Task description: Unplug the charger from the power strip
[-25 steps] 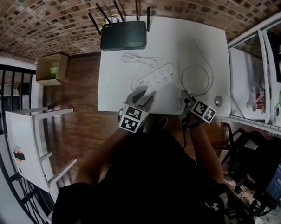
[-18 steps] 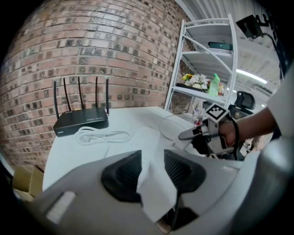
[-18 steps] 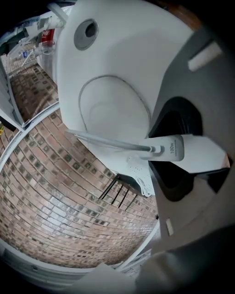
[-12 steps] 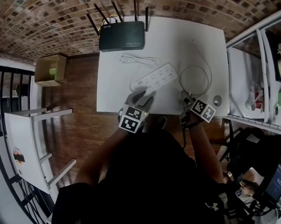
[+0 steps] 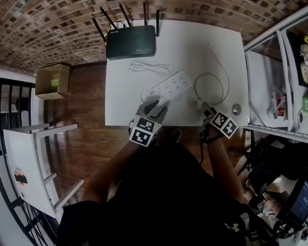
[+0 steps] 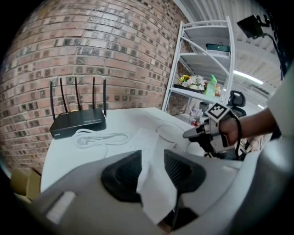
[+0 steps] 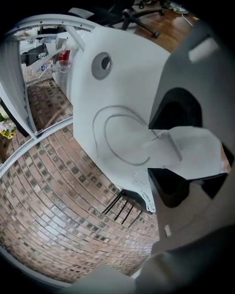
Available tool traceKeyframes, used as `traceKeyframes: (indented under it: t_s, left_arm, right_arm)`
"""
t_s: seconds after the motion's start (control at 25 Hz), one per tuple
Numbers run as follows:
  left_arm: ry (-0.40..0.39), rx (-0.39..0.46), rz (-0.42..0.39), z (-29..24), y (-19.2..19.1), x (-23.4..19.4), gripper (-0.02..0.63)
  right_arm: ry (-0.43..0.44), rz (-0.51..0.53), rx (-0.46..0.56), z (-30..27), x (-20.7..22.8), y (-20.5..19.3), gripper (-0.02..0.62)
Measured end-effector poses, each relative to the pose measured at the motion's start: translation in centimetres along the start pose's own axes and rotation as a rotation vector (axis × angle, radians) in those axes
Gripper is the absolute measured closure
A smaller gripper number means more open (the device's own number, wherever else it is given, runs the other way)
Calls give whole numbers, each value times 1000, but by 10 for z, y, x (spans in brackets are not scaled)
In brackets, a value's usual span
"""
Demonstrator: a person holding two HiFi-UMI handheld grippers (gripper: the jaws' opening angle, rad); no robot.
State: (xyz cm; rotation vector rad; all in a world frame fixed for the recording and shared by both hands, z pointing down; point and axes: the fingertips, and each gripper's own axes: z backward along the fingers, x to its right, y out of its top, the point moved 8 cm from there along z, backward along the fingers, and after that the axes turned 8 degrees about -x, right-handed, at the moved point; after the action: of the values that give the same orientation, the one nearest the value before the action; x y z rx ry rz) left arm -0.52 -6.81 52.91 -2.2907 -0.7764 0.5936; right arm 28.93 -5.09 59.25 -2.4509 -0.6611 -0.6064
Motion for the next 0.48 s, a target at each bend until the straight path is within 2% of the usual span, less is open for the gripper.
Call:
traceKeyframes:
  t_s: [0.16, 0.36, 0.48]
  left_arm:
    - [-20, 7, 11, -1, 7, 2, 453]
    - [-41, 53, 31, 12, 25, 6, 453]
    - [-58, 126, 42, 25, 40, 8, 474]
  right_arm:
    - [12, 31, 41, 13, -9, 6, 336]
    - [174, 130, 103, 35, -57, 18, 425]
    - [261, 232, 122, 48, -92, 23, 483]
